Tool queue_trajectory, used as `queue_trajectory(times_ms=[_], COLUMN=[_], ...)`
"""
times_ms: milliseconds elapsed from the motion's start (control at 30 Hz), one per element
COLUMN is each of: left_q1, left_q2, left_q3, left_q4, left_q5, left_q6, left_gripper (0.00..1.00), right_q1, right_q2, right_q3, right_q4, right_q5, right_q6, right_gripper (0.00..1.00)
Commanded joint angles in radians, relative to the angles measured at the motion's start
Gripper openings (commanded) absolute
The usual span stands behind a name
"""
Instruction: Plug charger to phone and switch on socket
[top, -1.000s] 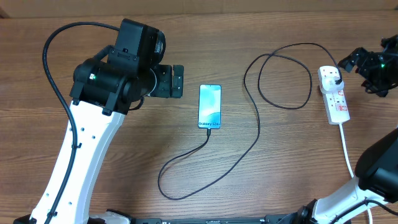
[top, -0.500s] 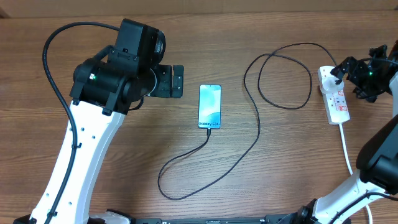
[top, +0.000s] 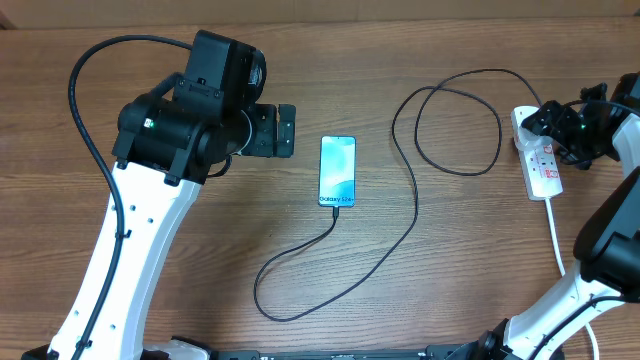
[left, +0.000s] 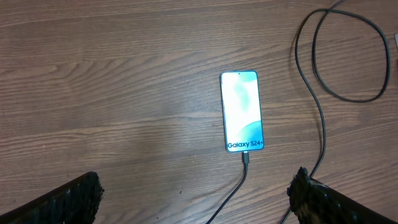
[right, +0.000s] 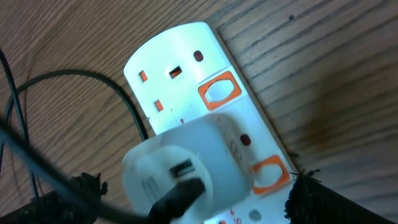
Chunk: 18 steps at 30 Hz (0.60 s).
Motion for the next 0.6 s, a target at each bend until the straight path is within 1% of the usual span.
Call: queue_trajectory(times_ms=[0, 67, 567], left_q1=[0.002, 0.002, 0.002], left_q2=[0.002, 0.002, 0.002], left_q3=[0.01, 0.01, 0.01], left_q4=[0.001, 0.001, 0.001], left_q5=[-0.013, -0.013, -0.013], left_q6=[0.023, 0.023, 0.023], left_gripper=[1.0, 1.0, 0.99], right_q1=[0.002, 0.002, 0.007], right_q2=[0.018, 0.018, 0.019], right_q3=[-0.003, -0.003, -0.025], right_q4=[0.021, 0.034, 0.051], right_q5=[-0.032, -0.059, -0.062], right_q6=[-0.021, -0.035, -0.036], right_gripper=[0.97, 0.97, 1.0])
